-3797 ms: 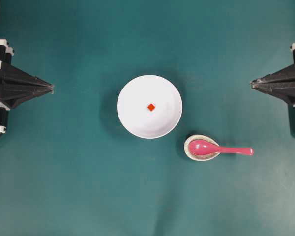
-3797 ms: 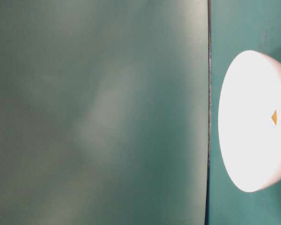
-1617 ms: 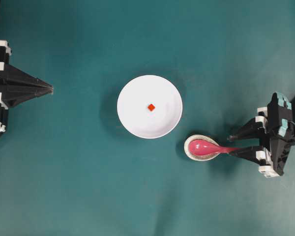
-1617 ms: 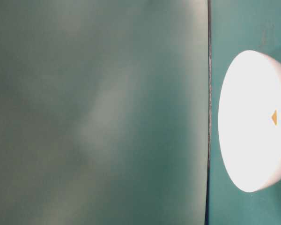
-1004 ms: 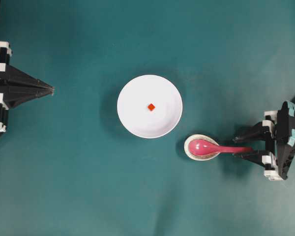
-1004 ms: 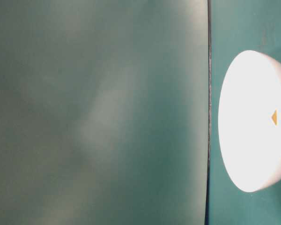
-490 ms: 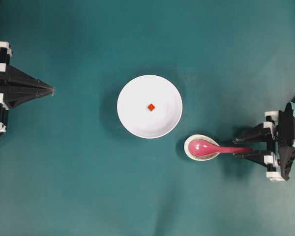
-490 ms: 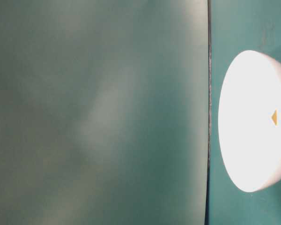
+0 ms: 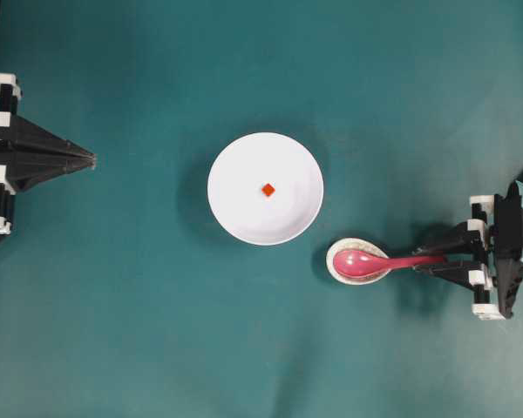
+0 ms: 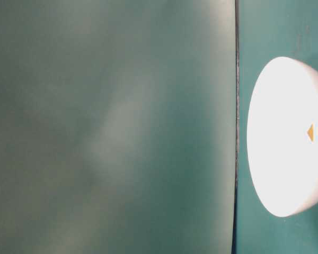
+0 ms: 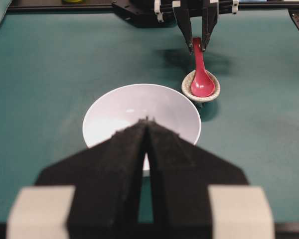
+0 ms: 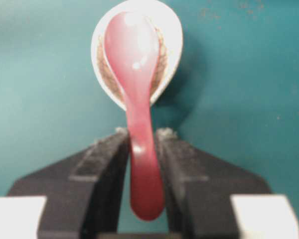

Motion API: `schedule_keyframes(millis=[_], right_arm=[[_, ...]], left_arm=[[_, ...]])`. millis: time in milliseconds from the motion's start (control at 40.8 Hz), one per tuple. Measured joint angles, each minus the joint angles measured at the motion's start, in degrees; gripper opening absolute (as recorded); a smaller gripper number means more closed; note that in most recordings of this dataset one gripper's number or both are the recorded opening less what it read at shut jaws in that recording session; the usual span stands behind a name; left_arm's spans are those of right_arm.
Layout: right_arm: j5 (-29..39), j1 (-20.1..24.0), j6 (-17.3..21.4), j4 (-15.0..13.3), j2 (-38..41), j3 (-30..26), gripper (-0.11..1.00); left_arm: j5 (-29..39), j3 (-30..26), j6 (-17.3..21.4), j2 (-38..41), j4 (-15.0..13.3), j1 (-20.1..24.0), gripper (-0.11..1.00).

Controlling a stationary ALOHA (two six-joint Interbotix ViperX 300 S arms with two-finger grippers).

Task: Grip the spoon and scoop the red block from the bowl with right arm.
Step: 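Close the right gripper on the pink spoon handle end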

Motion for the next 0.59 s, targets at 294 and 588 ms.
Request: schedule_keyframes(millis=[294,588], right_arm=[[-0.3,0.0,-0.7,0.1,0.0,0.0,0.25],[-0.2,0.0,-1.1,0.0,-0.1,-0.1,0.25]], left_arm=[[0.0,0.0,0.0,0.0,0.0,0.0,0.00],[0.0,0.0,0.0,0.0,0.0,0.0,0.00]])
